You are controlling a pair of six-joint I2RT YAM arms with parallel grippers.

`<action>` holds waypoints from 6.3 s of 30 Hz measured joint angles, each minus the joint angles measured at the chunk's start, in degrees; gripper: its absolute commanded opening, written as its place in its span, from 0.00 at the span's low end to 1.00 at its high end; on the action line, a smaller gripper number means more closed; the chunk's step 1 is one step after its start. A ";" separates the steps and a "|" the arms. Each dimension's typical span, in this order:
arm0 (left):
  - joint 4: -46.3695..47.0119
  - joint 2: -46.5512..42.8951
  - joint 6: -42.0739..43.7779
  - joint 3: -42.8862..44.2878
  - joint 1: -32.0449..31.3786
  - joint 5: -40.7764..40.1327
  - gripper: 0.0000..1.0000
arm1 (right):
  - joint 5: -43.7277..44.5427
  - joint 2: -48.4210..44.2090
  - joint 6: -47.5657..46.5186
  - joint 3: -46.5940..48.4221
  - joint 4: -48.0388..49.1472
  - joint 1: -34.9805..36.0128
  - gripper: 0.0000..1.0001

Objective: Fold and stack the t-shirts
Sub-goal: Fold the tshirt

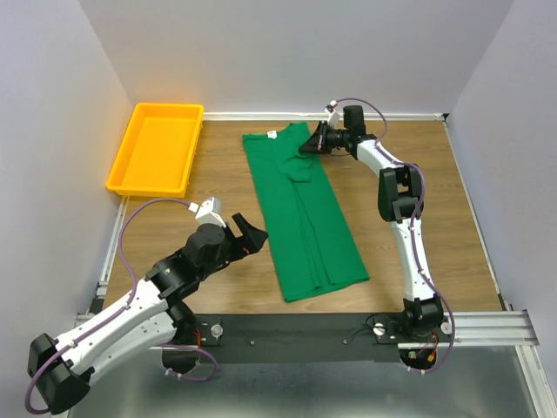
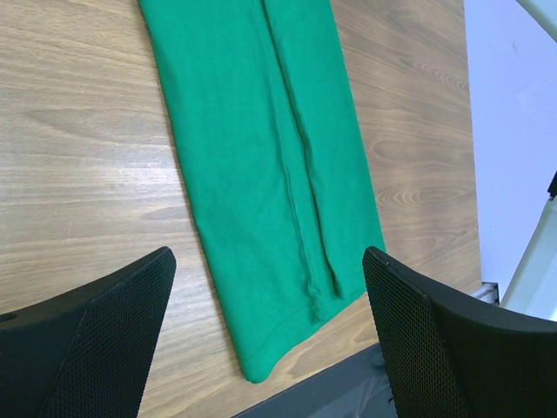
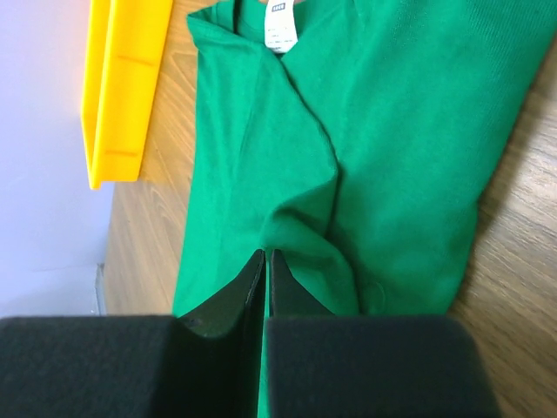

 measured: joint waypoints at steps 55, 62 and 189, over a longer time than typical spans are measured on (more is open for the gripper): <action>0.26 20.70 24.04 18.49 -0.59 13.68 0.80 | -16.00 -46.31 -41.09 -31.50 -9.73 -4.57 1.00; -9.62 24.11 27.15 17.92 -20.31 13.11 0.80 | 2.32 -62.97 -91.36 -55.21 -35.69 -1.49 1.00; 1.16 58.29 52.43 39.19 11.26 12.22 0.00 | 10.93 -45.72 -92.54 -48.15 -18.60 4.09 0.01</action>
